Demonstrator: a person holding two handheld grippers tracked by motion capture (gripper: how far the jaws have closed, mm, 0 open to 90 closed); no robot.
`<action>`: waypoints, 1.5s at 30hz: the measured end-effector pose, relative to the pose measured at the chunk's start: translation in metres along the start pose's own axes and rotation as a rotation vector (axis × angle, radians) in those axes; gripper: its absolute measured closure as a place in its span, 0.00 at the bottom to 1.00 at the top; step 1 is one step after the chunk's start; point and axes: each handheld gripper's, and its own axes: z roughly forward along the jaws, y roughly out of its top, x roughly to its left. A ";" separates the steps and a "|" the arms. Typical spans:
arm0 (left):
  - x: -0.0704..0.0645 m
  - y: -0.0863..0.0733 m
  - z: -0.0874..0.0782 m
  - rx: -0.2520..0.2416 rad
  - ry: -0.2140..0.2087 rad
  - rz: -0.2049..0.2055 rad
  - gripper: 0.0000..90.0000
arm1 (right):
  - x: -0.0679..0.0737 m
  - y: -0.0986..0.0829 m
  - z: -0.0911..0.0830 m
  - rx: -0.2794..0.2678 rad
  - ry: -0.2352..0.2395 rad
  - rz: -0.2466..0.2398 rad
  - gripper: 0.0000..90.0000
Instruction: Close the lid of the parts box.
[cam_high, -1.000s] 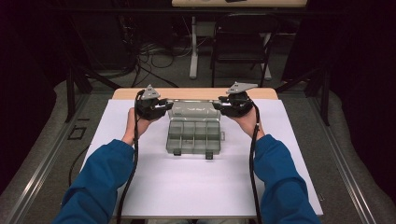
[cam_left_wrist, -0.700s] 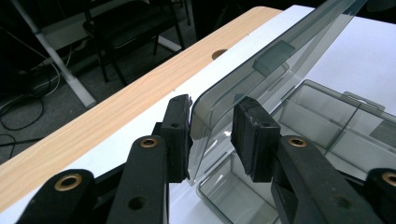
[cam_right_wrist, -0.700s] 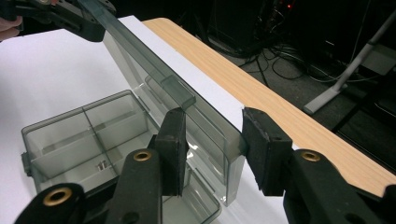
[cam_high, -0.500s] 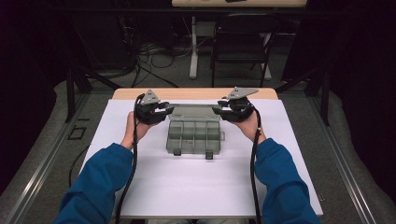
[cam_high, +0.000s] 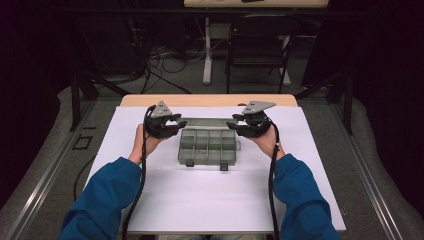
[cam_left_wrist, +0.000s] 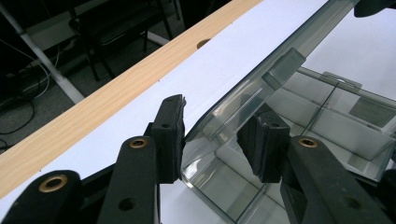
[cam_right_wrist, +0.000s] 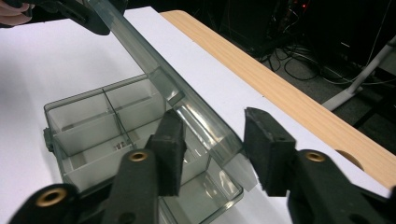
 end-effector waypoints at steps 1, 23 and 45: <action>-0.001 0.000 0.000 0.000 0.003 0.004 0.67 | 0.000 0.000 0.000 0.002 -0.002 0.000 0.62; -0.011 0.000 -0.011 0.042 -0.054 -0.009 0.33 | 0.016 -0.005 -0.007 -0.023 0.017 -0.046 0.61; -0.020 0.021 -0.011 -0.007 -0.089 -0.058 0.94 | 0.021 -0.012 -0.010 -0.014 0.028 -0.035 0.56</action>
